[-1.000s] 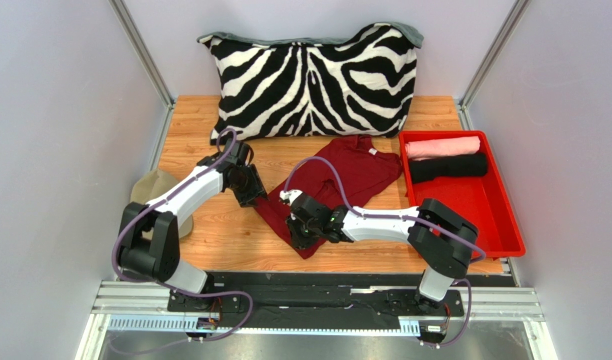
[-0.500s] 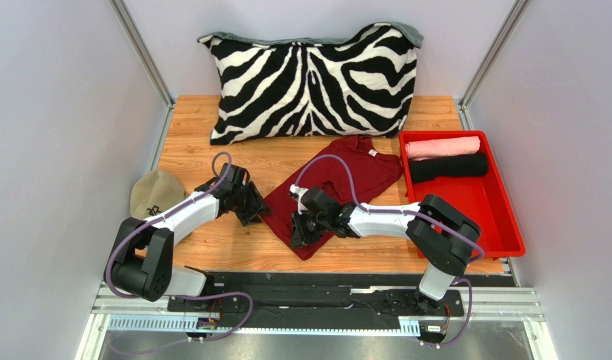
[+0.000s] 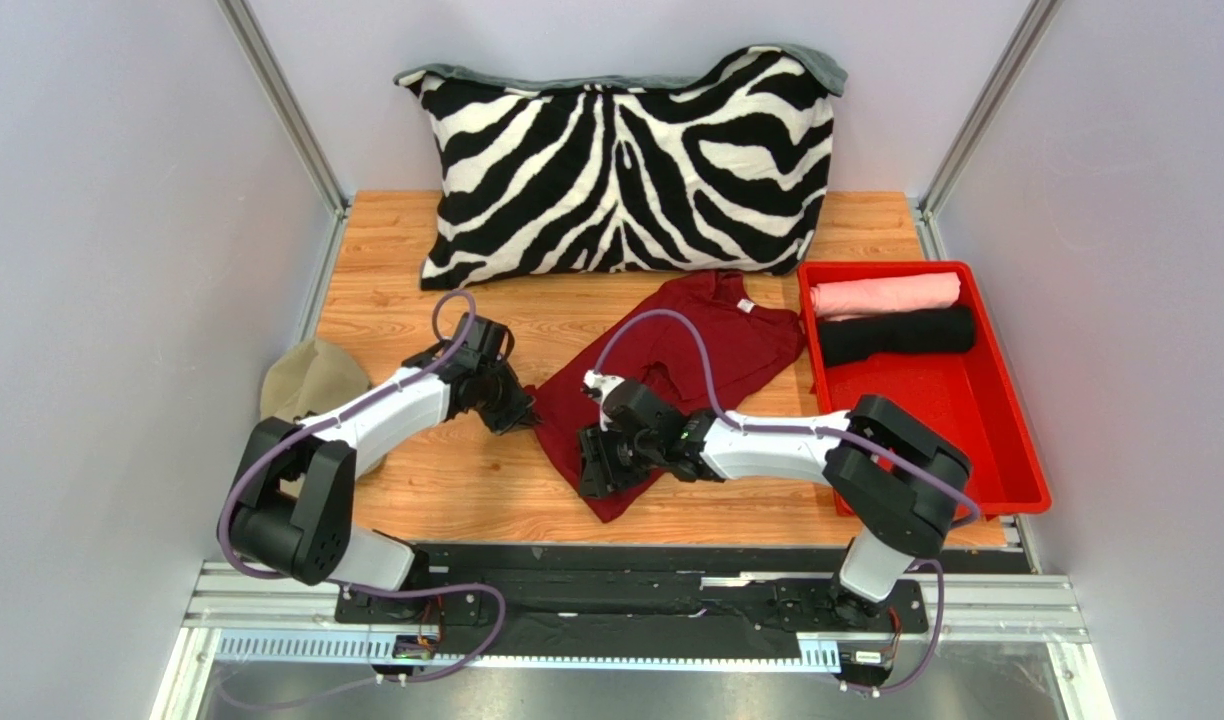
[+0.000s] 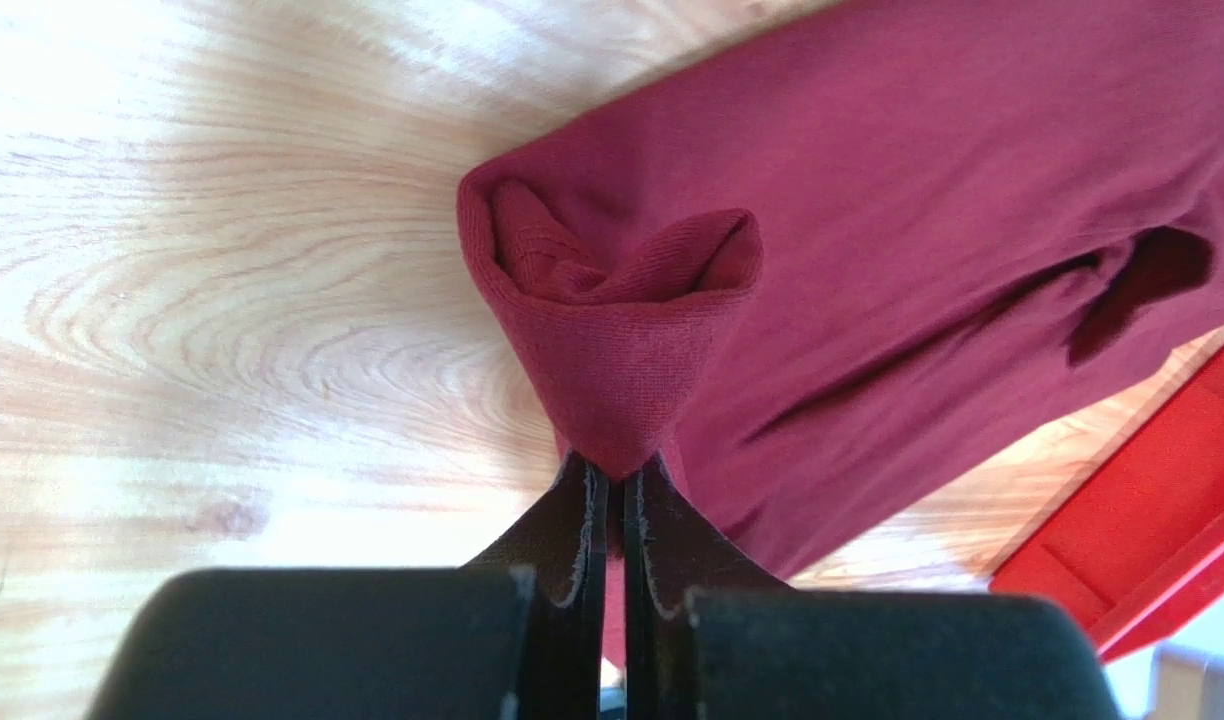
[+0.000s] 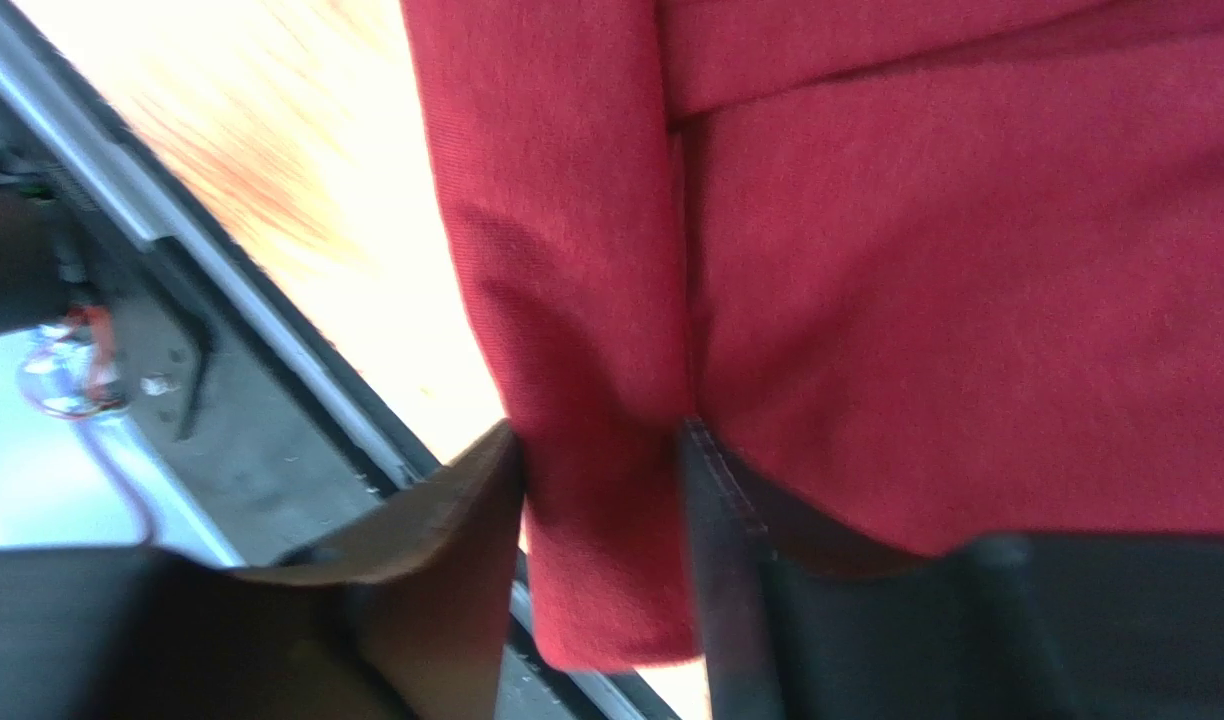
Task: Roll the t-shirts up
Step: Roll the T-shirt to the center of the board.
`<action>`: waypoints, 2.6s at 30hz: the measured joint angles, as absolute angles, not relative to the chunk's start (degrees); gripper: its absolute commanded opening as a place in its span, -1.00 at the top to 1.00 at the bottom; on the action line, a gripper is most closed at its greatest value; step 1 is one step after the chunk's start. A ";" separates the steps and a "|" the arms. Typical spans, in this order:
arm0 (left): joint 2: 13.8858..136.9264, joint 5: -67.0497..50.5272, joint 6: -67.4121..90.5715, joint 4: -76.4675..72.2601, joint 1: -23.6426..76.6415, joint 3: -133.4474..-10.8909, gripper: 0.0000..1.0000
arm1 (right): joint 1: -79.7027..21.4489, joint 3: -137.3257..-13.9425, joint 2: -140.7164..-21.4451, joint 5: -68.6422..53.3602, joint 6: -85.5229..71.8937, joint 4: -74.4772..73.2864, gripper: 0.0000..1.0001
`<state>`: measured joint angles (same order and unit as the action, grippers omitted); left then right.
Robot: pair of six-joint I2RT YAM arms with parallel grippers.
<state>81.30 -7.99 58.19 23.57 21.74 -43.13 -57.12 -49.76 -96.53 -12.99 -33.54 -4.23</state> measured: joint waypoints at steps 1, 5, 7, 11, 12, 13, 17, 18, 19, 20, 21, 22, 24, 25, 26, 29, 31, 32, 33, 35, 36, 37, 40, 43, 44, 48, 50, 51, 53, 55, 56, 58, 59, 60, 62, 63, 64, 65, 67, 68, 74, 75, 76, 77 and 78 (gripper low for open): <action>81.62 -7.84 58.08 24.82 21.74 -44.31 1.00 | -58.19 -49.89 -95.94 -10.37 -32.84 -5.15 -0.25; 83.35 -7.38 57.19 30.11 21.78 -49.39 1.00 | -65.25 -52.51 -94.98 2.07 -28.97 -9.65 -0.46; 84.36 -7.40 56.62 32.27 21.78 -51.03 1.00 | -69.34 -54.94 -95.04 8.23 -26.70 -11.64 -0.47; 86.94 -7.68 55.51 36.07 21.78 -53.19 1.00 | -76.05 -62.65 -98.21 20.27 -22.06 -14.76 -0.47; 87.44 -7.86 55.29 36.53 21.78 -53.36 1.00 | -76.88 -64.27 -99.24 22.28 -21.21 -15.29 -0.46; 87.79 -7.97 55.11 36.97 21.78 -53.49 1.00 | -77.62 -66.19 -100.66 24.86 -20.36 -16.05 -0.45; 88.64 -8.38 54.63 38.89 21.78 -54.17 1.00 | -78.35 -71.37 -106.50 32.25 -17.28 -18.44 -0.43; 88.68 -8.47 54.50 39.22 21.78 -54.35 1.00 | -78.35 -71.77 -107.55 33.32 -16.64 -18.98 -0.42; 88.75 -8.51 54.43 39.57 21.78 -54.61 1.00 | -78.37 -72.07 -108.53 34.46 -16.03 -19.59 -0.40; 88.82 -8.54 54.28 39.83 21.78 -54.85 1.00 | -78.46 -72.18 -109.36 35.27 -15.51 -20.01 -0.35; 88.84 -8.54 54.15 39.94 21.78 -55.00 1.00 | -78.50 -72.38 -110.30 36.23 -15.00 -20.78 -0.32; 88.86 -8.56 54.06 40.07 21.78 -55.13 1.00 | -78.59 -72.53 -111.20 37.06 -14.52 -21.19 -0.29; 88.90 -8.56 53.82 40.27 21.78 -55.24 1.00 | -78.78 -72.71 -112.36 38.17 -13.98 -21.76 -0.21; 88.92 -8.56 53.74 40.38 21.78 -55.24 1.00 | -78.94 -72.71 -112.68 38.59 -13.72 -22.04 -0.19; 89.01 -8.56 53.65 40.49 21.78 -55.24 1.00 | -79.15 -72.71 -112.95 39.16 -13.58 -22.35 -0.19; 89.25 -8.58 53.60 40.75 21.78 -55.24 1.00 | -79.85 -72.71 -113.12 40.75 -13.41 -22.87 -0.25; 89.49 -8.58 53.54 40.88 21.78 -55.27 1.00 | -80.44 -72.71 -113.12 42.02 -13.41 -23.35 -0.34; 89.62 -8.58 53.52 40.93 21.78 -55.27 1.00 | -80.82 -72.71 -113.12 42.72 -13.39 -23.66 -0.40; 89.73 -8.58 53.49 40.93 21.78 -55.27 1.00 | -81.19 -72.73 -113.12 43.33 -13.39 -23.99 -0.42; 89.80 -8.58 53.45 40.95 21.78 -55.27 1.00 | -81.93 -73.06 -113.21 44.62 -13.26 -24.97 -0.43; 89.80 -8.58 53.45 40.95 21.78 -55.27 1.00 | -82.26 -73.38 -113.27 45.12 -13.21 -25.52 -0.43; 89.80 -8.58 53.45 40.97 21.78 -55.29 1.00 | -82.76 -74.00 -113.38 45.98 -13.19 -26.28 -0.42; 89.86 -8.64 53.43 41.15 21.78 -55.70 1.00 | -84.14 -75.88 -113.73 47.59 -13.28 -27.66 -0.32; 89.93 -8.67 53.39 41.15 21.78 -55.92 1.00 | -85.25 -77.21 -114.72 48.64 -13.69 -28.40 -0.31; 90.00 -8.64 53.36 41.21 21.78 -55.92 1.00 | -85.49 -77.21 -114.96 48.84 -13.85 -28.58 -0.30; 90.41 -8.56 53.01 41.36 21.78 -55.92 1.00 | -85.67 -77.10 -116.05 48.97 -14.20 -29.34 -0.25; 90.52 -8.56 52.80 41.36 21.78 -55.92 1.00 | -85.41 -76.51 -116.07 48.97 -14.35 -29.32 -0.14; 90.56 -8.56 52.69 41.36 21.78 -55.92 1.00 | -85.27 -76.27 -116.07 48.93 -14.35 -29.26 -0.11; 90.63 -8.58 52.51 41.36 21.78 -55.92 1.00 | -84.97 -75.26 -116.07 48.86 -14.31 -28.67 -0.09; 90.78 -8.60 52.31 41.41 21.78 -56.01 1.00 | -84.86 -73.95 -116.07 49.04 -14.31 -27.99 -0.02; 90.91 -8.62 52.23 41.50 21.78 -56.14 1.00 | -84.79 -73.65 -115.94 49.21 -14.28 -27.86 0.00; 91.11 -8.69 52.07 41.69 21.78 -56.55 1.00 | -84.66 -73.12 -115.83 49.17 -14.31 -27.00 0.10; 91.29 -8.71 52.01 41.82 21.78 -56.77 1.00 | -84.58 -72.84 -115.70 49.19 -14.28 -26.61 0.13; 91.31 -8.71 51.90 41.80 21.78 -56.86 1.00 | -84.51 -72.14 -115.31 48.80 -14.35 -25.82 0.17; 91.31 -8.71 51.55 41.93 21.78 -56.86 0.97 | -84.25 -70.81 -114.43 48.07 -14.26 -24.95 0.29; 91.31 -8.71 51.33 42.00 21.78 -56.86 0.95 | -83.88 -69.30 -113.27 46.72 -14.31 -23.86 0.31; 91.31 -8.75 51.05 42.04 21.78 -56.86 0.92 | -83.37 -68.10 -112.18 45.41 -14.17 -23.18 0.38; 91.31 -8.88 50.78 42.04 21.78 -56.86 0.90 | -82.52 -66.22 -110.34 43.53 -14.11 -22.22 0.40; 91.31 -9.15 50.24 42.04 21.76 -56.86 0.76 | -80.53 -63.42 -106.87 39.51 -14.02 -20.75 0.46; 91.31 -9.21 49.87 42.02 21.74 -56.86 0.68 | -79.31 -62.41 -105.12 37.21 -14.04 -20.14 0.48; 90.26 -9.39 46.65 41.39 21.21 -57.54 0.04 | -69.82 -57.30 -96.62 16.91 -15.94 -14.74 0.54; 89.54 -9.50 46.30 41.23 21.15 -57.54 0.03 | -68.31 -56.62 -96.16 12.99 -16.62 -13.80 0.55; 88.38 -9.61 46.02 40.88 21.02 -57.49 0.03 | -66.85 -56.05 -96.03 9.43 -17.47 -12.88 0.56; 87.00 -9.69 45.82 40.49 20.93 -57.43 0.03 | -65.32 -55.44 -96.03 5.48 -18.52 -11.97 0.57; 85.17 -9.91 45.71 39.83 20.88 -57.19 0.04 | -64.07 -54.81 -96.03 2.02 -19.59 -11.09 0.58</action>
